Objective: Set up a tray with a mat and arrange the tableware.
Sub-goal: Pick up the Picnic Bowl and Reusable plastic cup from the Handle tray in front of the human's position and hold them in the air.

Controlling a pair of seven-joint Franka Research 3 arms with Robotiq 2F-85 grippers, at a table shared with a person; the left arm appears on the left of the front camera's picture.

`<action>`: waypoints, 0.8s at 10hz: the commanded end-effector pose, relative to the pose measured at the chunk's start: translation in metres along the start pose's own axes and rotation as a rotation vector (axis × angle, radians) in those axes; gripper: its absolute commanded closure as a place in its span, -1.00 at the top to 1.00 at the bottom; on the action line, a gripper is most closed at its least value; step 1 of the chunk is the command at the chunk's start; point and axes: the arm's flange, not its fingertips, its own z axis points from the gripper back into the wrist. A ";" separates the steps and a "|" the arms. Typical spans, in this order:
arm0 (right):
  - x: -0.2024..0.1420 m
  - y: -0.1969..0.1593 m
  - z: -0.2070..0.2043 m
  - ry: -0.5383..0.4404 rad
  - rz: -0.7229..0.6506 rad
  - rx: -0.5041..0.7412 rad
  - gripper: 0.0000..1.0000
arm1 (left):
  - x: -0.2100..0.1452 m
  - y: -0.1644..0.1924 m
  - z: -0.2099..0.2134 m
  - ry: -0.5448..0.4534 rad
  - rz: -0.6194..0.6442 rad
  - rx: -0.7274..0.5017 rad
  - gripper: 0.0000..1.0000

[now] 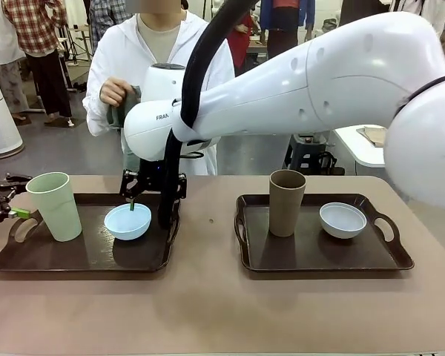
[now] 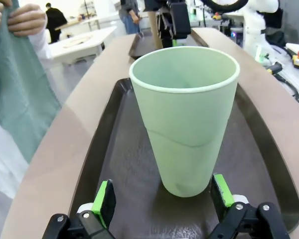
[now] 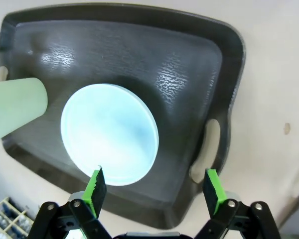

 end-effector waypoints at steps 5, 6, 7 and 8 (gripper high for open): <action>0.003 0.001 -0.006 0.003 -0.001 0.000 1.00 | -0.001 0.000 -0.010 -0.001 0.003 -0.012 1.00; 0.003 0.001 -0.006 0.003 -0.001 0.000 1.00 | -0.001 0.000 -0.010 -0.001 0.003 -0.012 1.00; 0.003 0.001 -0.006 0.003 -0.001 0.000 1.00 | -0.001 0.000 -0.010 -0.001 0.003 -0.012 1.00; 0.006 0.002 -0.009 0.007 -0.002 -0.003 1.00 | -0.002 -0.001 -0.010 0.002 0.017 -0.010 1.00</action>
